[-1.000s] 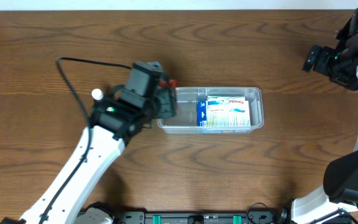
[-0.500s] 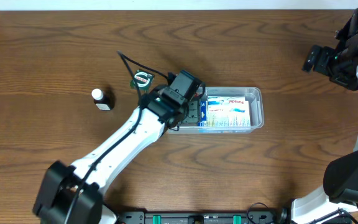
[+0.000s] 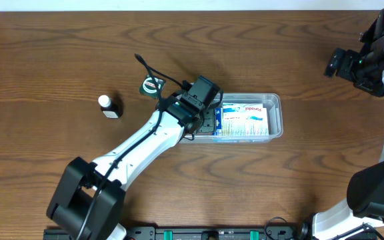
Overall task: Pack container
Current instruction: 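Lower the red packet into the container, release, and lift left arm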
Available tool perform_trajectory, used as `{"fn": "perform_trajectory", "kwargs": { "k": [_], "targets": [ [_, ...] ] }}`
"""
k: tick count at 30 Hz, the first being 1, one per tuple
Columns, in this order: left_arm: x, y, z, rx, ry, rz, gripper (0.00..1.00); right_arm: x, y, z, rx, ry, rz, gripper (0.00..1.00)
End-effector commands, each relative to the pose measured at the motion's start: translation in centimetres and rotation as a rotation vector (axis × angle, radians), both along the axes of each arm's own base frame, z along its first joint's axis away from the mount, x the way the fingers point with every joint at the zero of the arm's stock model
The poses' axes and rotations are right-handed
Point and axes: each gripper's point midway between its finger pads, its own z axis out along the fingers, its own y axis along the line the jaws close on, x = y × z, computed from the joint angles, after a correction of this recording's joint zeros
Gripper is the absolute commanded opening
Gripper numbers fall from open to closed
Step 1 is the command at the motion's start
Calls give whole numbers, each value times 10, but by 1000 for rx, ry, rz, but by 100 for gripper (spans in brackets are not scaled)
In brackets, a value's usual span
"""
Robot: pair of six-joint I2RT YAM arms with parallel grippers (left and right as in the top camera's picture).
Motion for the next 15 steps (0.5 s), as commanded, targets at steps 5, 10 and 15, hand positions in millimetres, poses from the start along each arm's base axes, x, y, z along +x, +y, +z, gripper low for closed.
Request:
{"fn": "perform_trajectory", "kwargs": {
  "k": [5,10,15],
  "targets": [
    [8,0,-12,32,5,18,63,0,-3,8,-7,-22,-9,99],
    [10,-2,-18,34,7,18,63,0,-2,8,-7,-22,-9,99],
    [13,-3,-25,38,10,18,63,0,-3,8,-7,-22,-10,99]
  ]
}}
